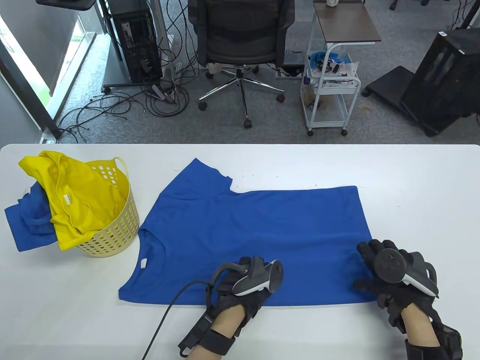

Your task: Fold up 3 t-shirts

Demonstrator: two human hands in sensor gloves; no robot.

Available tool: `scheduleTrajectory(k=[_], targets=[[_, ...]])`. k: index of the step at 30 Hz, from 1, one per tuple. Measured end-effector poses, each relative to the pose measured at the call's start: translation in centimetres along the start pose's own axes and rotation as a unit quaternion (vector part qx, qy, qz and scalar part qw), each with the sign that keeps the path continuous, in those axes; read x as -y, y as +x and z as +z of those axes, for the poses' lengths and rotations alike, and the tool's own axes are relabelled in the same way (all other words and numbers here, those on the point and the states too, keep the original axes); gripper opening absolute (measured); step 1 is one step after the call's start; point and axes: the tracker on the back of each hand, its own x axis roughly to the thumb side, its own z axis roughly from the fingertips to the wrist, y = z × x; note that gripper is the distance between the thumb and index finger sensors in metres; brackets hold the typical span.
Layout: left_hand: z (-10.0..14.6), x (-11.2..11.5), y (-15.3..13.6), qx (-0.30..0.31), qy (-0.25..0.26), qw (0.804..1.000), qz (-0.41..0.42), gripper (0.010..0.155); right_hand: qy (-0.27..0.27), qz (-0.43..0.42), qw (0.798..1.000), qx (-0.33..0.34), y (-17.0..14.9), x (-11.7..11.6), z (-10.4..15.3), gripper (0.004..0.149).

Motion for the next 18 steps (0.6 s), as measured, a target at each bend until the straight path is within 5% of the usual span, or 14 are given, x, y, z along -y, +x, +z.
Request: scheduleTrajectory(k=[3, 8, 13, 18], targets=[[-0.17, 0.56, 0.38, -0.010, -0.026, 0.999, -0.039, 0.077, 0.000, 0.002, 1.000, 0.001, 0.02, -0.07, -0.04, 0.090], [0.06, 0.77, -0.04, 0.002, 0.010, 1.000, -0.028, 0.075, 0.002, 0.007, 1.000, -0.002, 0.16, -0.05, -0.17, 0.090], [0.28, 1.06, 0.16, 0.028, 0.045, 0.998, -0.017, 0.043, 0.001, 0.001, 1.000, -0.003, 0.12, -0.04, 0.13, 0.090], [0.62, 0.74, 0.61, 0.006, 0.051, 0.998, -0.035, 0.041, -0.006, -0.008, 1.000, 0.003, 0.14, 0.15, 0.51, 0.089]])
